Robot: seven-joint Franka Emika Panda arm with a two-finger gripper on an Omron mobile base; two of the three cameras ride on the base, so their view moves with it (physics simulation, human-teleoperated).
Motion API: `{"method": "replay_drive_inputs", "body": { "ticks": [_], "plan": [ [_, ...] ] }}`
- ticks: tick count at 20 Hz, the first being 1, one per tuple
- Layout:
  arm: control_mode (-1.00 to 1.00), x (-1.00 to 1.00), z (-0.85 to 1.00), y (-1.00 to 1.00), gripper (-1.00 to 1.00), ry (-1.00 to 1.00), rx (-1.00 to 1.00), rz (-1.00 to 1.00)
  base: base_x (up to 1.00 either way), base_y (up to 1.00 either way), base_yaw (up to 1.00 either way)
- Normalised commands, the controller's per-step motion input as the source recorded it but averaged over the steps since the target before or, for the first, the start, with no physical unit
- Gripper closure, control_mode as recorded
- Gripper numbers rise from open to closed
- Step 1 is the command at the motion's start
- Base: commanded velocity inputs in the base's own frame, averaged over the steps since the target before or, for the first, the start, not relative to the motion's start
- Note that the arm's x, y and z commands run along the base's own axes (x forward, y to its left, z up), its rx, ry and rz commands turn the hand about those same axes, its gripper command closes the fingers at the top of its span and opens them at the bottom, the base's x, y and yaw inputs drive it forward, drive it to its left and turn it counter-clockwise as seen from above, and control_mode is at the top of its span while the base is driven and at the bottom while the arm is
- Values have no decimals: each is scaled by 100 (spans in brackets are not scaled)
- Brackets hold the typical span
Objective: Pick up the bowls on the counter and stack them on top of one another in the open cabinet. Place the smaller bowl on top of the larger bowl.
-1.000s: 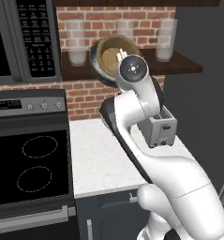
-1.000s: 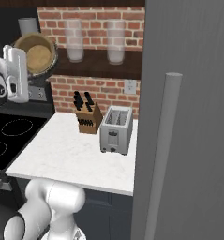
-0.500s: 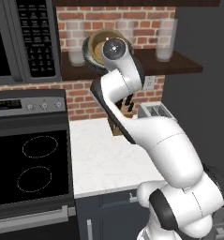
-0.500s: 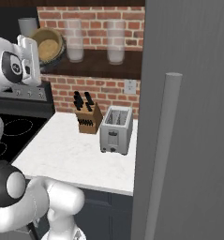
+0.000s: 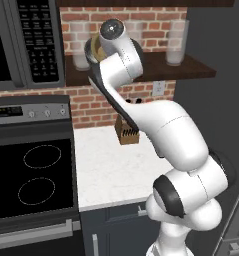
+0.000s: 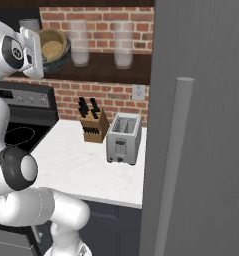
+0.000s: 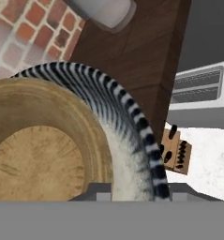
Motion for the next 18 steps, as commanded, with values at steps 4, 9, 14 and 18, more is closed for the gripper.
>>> {"method": "replay_drive_inputs", "body": {
  "ticks": [4, 9, 14, 18],
  "plan": [
    [-100, 6, -6, 27, 100, 0, 4, 0, 0, 0, 0],
    [-100, 7, -22, 14, -100, 0, 0, 1, 0, 0, 0],
    [-100, 1, -8, 2, -100, -3, 0, 0, 0, 0, 0],
    [-100, -14, 0, 0, -100, -13, 0, 0, 0, 0, 0]
  ]
}}
